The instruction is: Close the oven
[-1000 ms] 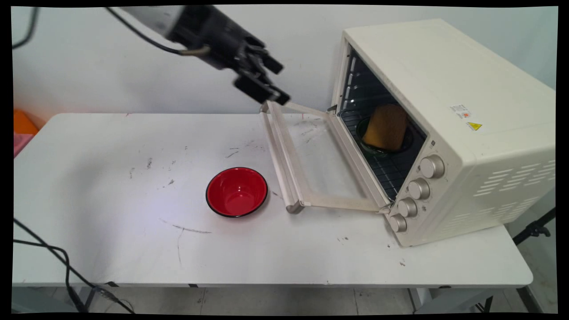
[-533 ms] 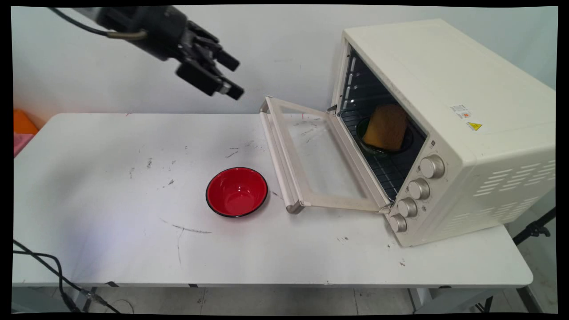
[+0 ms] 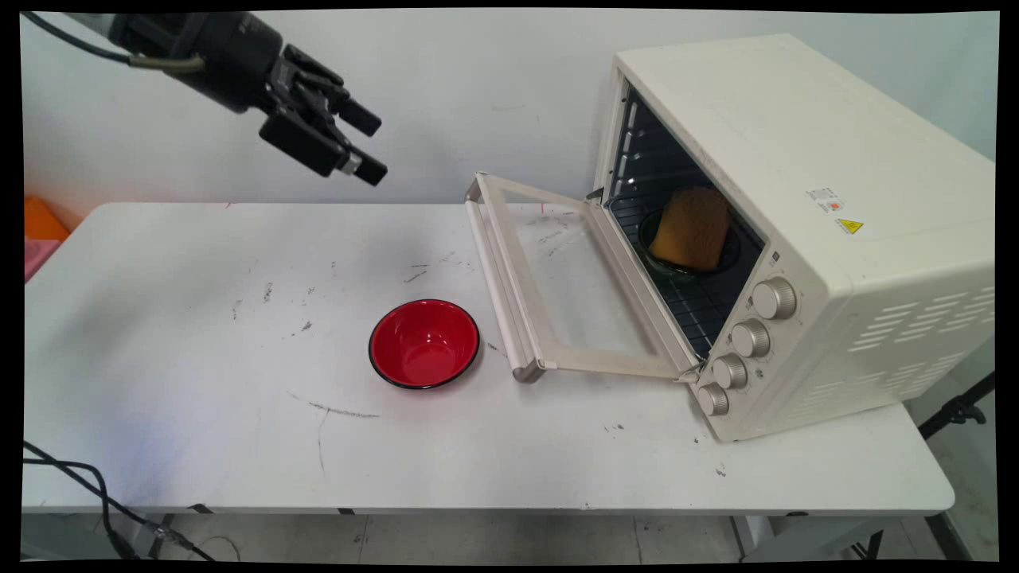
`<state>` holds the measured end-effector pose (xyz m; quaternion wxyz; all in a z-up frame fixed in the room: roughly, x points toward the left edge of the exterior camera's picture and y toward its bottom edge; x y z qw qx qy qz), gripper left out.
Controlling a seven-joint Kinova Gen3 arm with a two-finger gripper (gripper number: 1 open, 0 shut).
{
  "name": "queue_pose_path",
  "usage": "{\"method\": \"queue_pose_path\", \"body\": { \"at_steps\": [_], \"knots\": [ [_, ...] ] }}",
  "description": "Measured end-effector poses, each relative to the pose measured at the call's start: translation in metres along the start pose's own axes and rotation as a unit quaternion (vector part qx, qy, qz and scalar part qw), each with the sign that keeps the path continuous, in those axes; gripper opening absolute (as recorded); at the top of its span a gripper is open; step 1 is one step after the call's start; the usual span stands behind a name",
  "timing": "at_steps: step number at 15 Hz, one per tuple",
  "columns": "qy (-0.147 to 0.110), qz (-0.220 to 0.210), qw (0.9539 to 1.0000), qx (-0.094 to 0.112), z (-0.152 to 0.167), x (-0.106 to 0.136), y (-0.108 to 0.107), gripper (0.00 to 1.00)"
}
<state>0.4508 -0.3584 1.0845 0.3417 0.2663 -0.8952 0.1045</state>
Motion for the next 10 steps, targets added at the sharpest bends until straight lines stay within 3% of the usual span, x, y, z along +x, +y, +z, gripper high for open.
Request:
{"method": "queue_pose_path", "body": {
  "at_steps": [5, 10],
  "knots": [
    [-0.039, 0.001, 0.9992, 0.01, 0.04, -0.012, -0.007, 1.0],
    [-0.074, -0.003, 0.997, 0.023, 0.104, -0.031, -0.01, 1.0]
  ]
}}
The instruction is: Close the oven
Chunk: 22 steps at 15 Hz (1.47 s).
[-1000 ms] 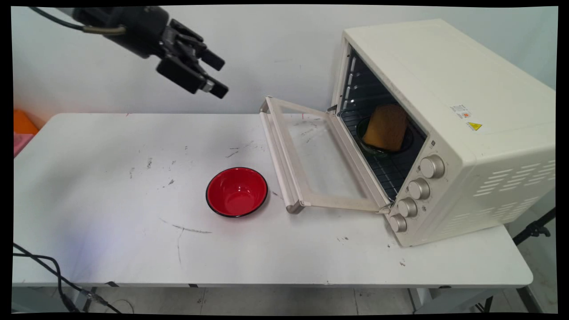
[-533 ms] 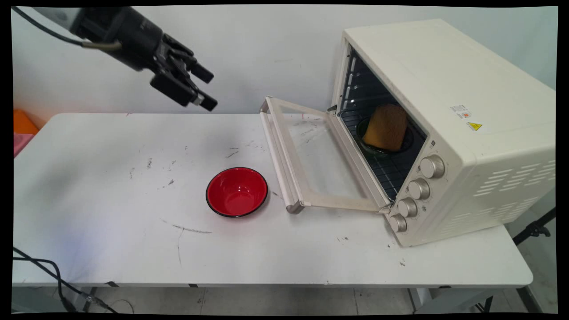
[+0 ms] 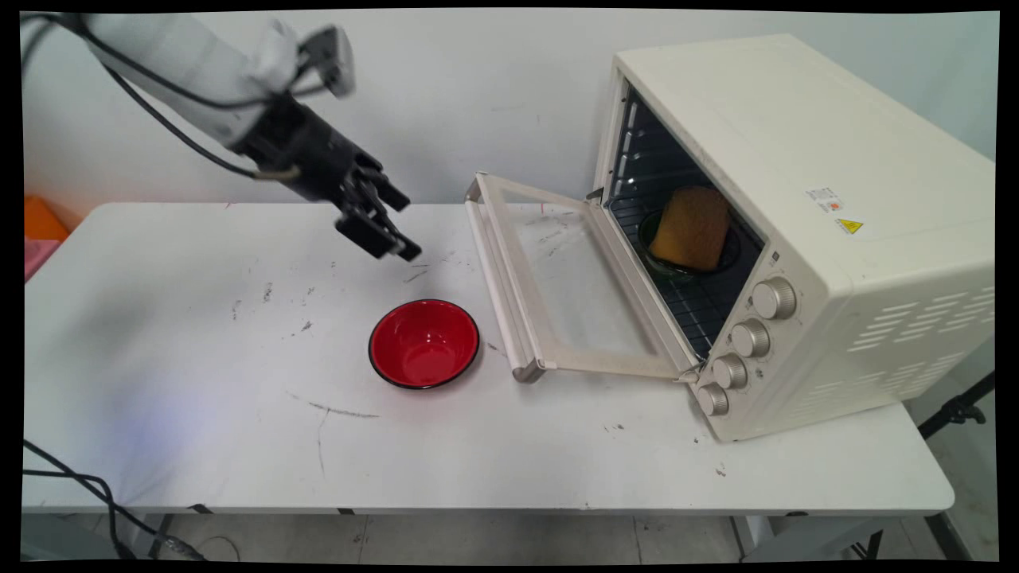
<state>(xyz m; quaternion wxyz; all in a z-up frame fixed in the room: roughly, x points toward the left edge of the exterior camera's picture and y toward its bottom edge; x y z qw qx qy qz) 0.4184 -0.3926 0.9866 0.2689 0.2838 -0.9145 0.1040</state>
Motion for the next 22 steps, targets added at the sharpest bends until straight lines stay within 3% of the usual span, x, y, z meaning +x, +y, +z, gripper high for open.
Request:
{"method": "queue_pose_path", "body": {
  "at_steps": [5, 14, 15, 22],
  "knots": [
    [-0.014, 0.005, 0.9999, 0.004, 0.062, -0.013, 0.003, 1.0],
    [-0.007, 0.0, 0.9999, 0.011, 0.141, -0.023, 0.004, 1.0],
    [-0.004, -0.003, 0.9999, 0.012, 0.148, -0.022, 0.003, 0.0],
    [0.023, -0.004, 0.9997, 0.012, 0.179, -0.02, 0.003, 0.0]
  ]
}}
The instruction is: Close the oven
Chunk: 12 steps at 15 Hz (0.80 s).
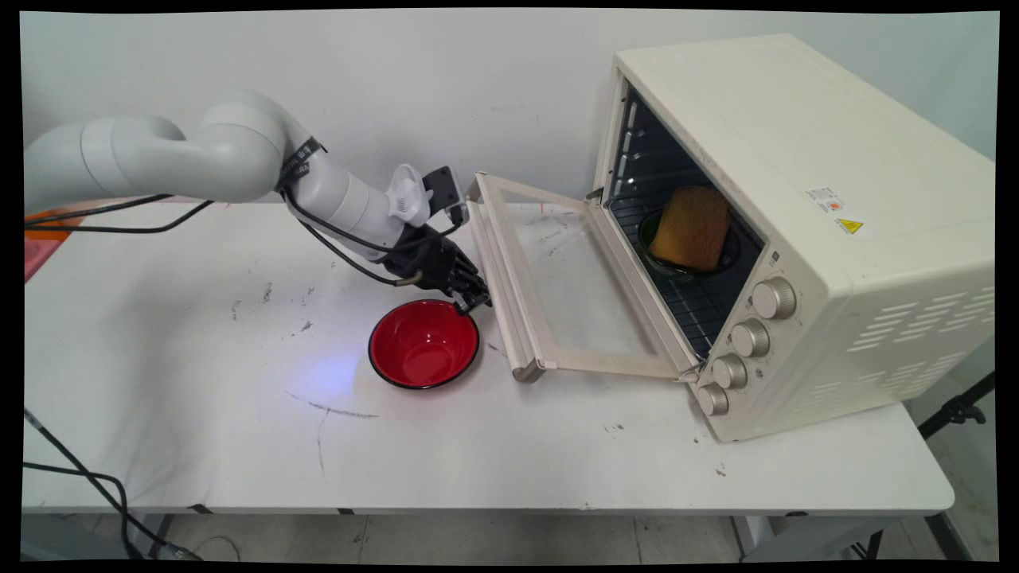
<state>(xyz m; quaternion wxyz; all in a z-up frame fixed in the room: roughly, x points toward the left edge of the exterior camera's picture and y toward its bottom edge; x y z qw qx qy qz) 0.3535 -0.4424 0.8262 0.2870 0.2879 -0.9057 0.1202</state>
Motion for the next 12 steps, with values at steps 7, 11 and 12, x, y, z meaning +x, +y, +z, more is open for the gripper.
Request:
{"method": "queue_pose_path", "body": {
  "at_steps": [7, 11, 12],
  "knots": [
    [0.079, 0.02, 0.9966, -0.004, -0.029, 0.024, 0.005, 0.0],
    [0.128, 0.029, 0.9913, -0.011, -0.059, 0.053, 0.011, 0.0],
    [0.136, 0.031, 0.9901, -0.013, -0.067, 0.062, 0.013, 0.0]
  ]
}}
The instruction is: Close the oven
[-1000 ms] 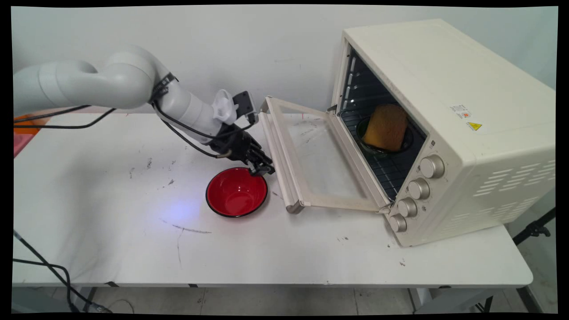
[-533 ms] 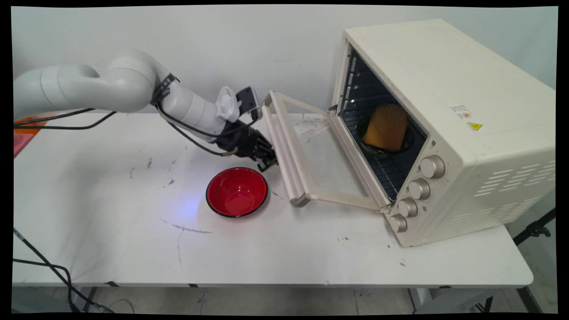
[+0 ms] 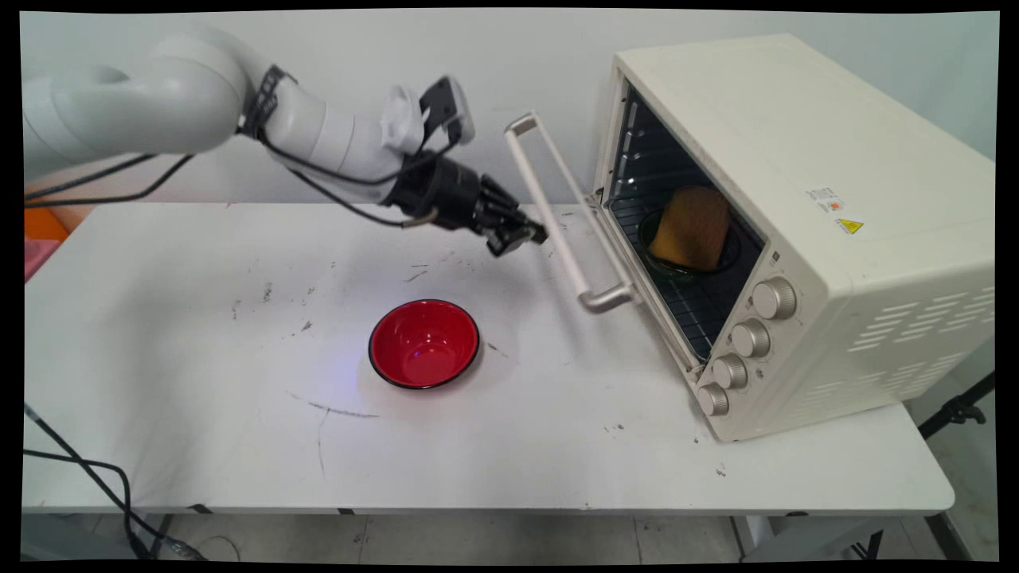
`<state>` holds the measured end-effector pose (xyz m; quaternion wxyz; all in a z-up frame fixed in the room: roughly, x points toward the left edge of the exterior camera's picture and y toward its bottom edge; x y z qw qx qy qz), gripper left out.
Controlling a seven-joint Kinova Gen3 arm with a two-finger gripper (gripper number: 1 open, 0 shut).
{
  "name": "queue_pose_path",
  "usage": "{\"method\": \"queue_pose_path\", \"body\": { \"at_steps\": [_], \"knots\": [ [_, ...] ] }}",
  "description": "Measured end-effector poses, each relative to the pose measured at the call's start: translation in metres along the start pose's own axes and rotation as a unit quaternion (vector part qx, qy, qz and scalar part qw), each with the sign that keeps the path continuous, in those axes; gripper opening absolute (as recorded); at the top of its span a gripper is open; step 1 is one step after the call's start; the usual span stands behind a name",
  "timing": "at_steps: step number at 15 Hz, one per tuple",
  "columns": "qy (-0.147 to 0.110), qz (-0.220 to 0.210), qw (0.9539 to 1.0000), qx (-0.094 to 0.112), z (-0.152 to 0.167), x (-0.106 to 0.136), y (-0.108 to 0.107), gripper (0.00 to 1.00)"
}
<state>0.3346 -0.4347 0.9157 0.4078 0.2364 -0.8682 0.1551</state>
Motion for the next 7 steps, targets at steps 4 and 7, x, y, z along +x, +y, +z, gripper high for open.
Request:
{"method": "queue_pose_path", "body": {
  "at_steps": [4, 7],
  "knots": [
    [0.014, 0.006, 0.9998, -0.009, -0.018, 0.032, -0.001, 0.0],
    [-0.003, 0.004, 0.9999, -0.016, -0.038, 0.048, -0.005, 0.0]
  ]
}}
